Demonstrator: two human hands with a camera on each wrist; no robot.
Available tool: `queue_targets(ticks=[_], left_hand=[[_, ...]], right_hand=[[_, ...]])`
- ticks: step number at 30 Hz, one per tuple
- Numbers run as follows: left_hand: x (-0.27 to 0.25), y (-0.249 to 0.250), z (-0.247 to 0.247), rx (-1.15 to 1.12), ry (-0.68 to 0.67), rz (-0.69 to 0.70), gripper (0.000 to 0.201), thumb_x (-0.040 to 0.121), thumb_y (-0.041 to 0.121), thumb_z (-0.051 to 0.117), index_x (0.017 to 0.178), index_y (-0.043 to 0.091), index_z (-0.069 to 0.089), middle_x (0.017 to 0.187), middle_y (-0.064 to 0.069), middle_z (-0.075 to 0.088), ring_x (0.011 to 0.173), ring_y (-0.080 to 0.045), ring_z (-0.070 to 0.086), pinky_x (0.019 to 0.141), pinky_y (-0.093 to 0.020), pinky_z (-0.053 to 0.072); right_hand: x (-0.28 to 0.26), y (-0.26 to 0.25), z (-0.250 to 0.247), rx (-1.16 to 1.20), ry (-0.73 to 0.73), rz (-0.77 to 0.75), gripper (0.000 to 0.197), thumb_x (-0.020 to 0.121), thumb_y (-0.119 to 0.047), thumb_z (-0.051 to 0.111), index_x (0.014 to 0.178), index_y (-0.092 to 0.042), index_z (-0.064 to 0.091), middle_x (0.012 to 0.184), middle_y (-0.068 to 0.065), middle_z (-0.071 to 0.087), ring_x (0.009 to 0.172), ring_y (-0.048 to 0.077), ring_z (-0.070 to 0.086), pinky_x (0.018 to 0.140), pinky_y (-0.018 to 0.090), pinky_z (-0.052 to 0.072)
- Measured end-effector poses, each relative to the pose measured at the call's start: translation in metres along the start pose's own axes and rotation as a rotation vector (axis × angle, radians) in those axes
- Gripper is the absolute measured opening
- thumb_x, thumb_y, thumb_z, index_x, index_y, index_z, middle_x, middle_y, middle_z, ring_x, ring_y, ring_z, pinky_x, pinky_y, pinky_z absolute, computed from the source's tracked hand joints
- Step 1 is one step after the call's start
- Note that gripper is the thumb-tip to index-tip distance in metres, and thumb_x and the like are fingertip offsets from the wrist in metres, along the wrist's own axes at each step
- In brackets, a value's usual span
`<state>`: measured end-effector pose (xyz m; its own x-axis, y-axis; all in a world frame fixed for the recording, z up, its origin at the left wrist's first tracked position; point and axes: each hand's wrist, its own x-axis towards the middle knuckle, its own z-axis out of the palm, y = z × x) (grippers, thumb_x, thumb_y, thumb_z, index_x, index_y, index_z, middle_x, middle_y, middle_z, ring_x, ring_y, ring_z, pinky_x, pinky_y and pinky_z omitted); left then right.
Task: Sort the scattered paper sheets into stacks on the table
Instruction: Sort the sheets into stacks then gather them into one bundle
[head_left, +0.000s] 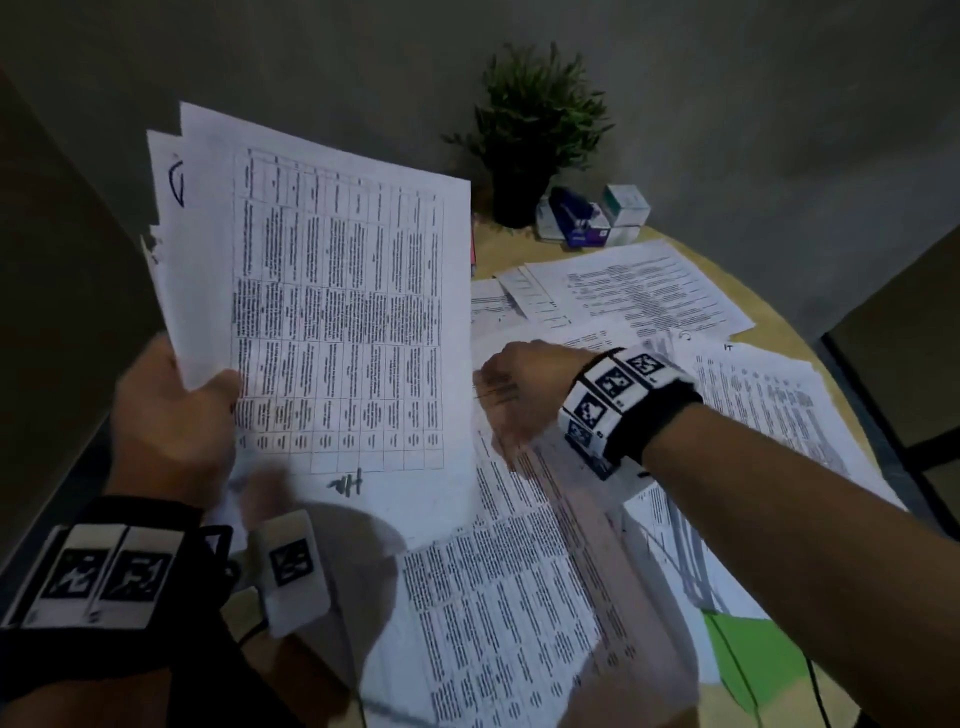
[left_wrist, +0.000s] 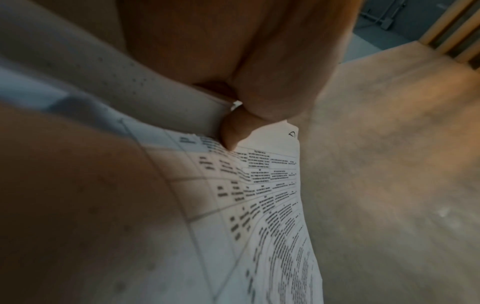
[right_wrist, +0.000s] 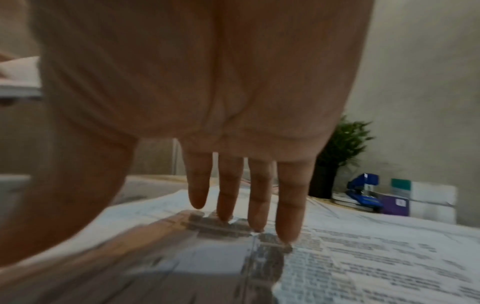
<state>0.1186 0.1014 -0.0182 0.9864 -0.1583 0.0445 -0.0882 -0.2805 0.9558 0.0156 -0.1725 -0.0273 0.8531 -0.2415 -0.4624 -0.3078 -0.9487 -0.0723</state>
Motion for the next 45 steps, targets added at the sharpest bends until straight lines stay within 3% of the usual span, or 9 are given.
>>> queue_targets(ticks=[4,8,14,25,30,33,35,40,45], left_hand=[[0.001,0.000,-0.005,0.000,-0.006,-0.015,0.032,0.089,0.006,0.055,0.118,0.018,0.061,0.101,-0.006,0.066,0.093,-0.029,0.065,0.082,-0.045,0.054],[0.001,-0.001,-0.006,-0.003,0.010,-0.045,0.036,0.086,0.006,0.057,0.118,0.020,0.061,0.104,-0.003,0.067,0.096,-0.026,0.065,0.084,-0.040,0.052],[0.001,0.003,-0.006,-0.029,-0.041,-0.075,0.038,0.091,0.002,0.055,0.126,0.015,0.058,0.109,0.002,0.063,0.098,-0.020,0.061,0.075,-0.025,0.044],[0.001,0.004,-0.002,-0.084,-0.069,-0.043,0.039,0.090,-0.001,0.055,0.125,0.016,0.060,0.109,0.001,0.066,0.099,-0.018,0.064,0.079,-0.025,0.047],[0.001,0.005,0.001,-0.117,-0.078,-0.020,0.039,0.090,-0.002,0.054,0.126,0.013,0.059,0.108,0.001,0.065,0.095,-0.016,0.063,0.069,-0.017,0.045],[0.002,0.001,0.001,-0.157,-0.093,-0.006,0.039,0.090,-0.002,0.055,0.125,0.014,0.060,0.100,0.006,0.067,0.090,-0.008,0.064,0.071,-0.018,0.047],[0.004,-0.002,-0.001,-0.176,-0.112,-0.012,0.037,0.091,-0.001,0.055,0.122,0.018,0.062,0.092,0.015,0.066,0.086,-0.001,0.063,0.071,-0.017,0.046],[0.009,-0.013,-0.001,-0.260,-0.249,-0.061,0.045,0.090,-0.006,0.052,0.092,0.034,0.074,0.099,0.007,0.074,0.103,-0.019,0.067,0.097,-0.038,0.046],[0.000,-0.003,0.009,-0.290,-0.415,-0.046,0.042,0.092,-0.009,0.047,0.115,0.023,0.063,0.100,0.012,0.074,0.098,-0.008,0.068,0.086,-0.027,0.049]], right_hand=[[-0.001,-0.001,0.027,-0.134,-0.049,0.011,0.103,0.051,-0.056,0.084,0.138,-0.023,0.039,0.132,0.000,0.042,0.119,0.023,0.041,0.095,0.045,0.046],[-0.013,0.004,0.026,0.094,0.007,0.100,0.075,0.060,-0.037,0.088,0.121,-0.014,0.052,0.119,0.004,0.058,0.111,0.023,0.053,0.086,0.030,0.047],[-0.025,0.018,0.035,0.221,0.070,0.228,0.055,0.066,-0.030,0.084,0.109,-0.015,0.053,0.113,0.005,0.049,0.096,0.023,0.058,0.084,0.036,0.053],[-0.032,0.014,0.038,0.470,0.025,0.123,0.077,0.072,-0.011,0.080,0.138,-0.025,0.044,0.123,-0.003,0.056,0.115,0.015,0.054,0.089,0.026,0.045],[-0.024,0.013,0.041,0.511,0.066,0.158,0.040,0.073,-0.006,0.074,0.111,-0.015,0.064,0.095,0.002,0.065,0.088,0.020,0.063,0.073,0.028,0.054],[-0.026,0.014,0.037,0.523,0.138,0.170,0.018,0.077,-0.006,0.068,0.089,-0.019,0.066,0.087,0.001,0.065,0.086,0.021,0.062,0.066,0.027,0.051],[-0.030,0.025,0.024,0.649,0.232,0.193,0.016,0.083,-0.009,0.068,0.094,-0.019,0.062,0.093,0.001,0.060,0.089,0.022,0.060,0.079,0.033,0.052],[-0.060,0.048,-0.040,0.945,0.636,0.220,0.026,0.090,-0.021,0.063,0.116,-0.018,0.057,0.103,0.004,0.059,0.082,0.021,0.058,0.079,0.032,0.048],[-0.073,0.048,-0.106,1.379,0.725,-0.006,0.020,0.086,-0.006,0.058,0.099,-0.018,0.068,0.099,0.015,0.053,0.089,0.028,0.047,0.081,0.042,0.039]])
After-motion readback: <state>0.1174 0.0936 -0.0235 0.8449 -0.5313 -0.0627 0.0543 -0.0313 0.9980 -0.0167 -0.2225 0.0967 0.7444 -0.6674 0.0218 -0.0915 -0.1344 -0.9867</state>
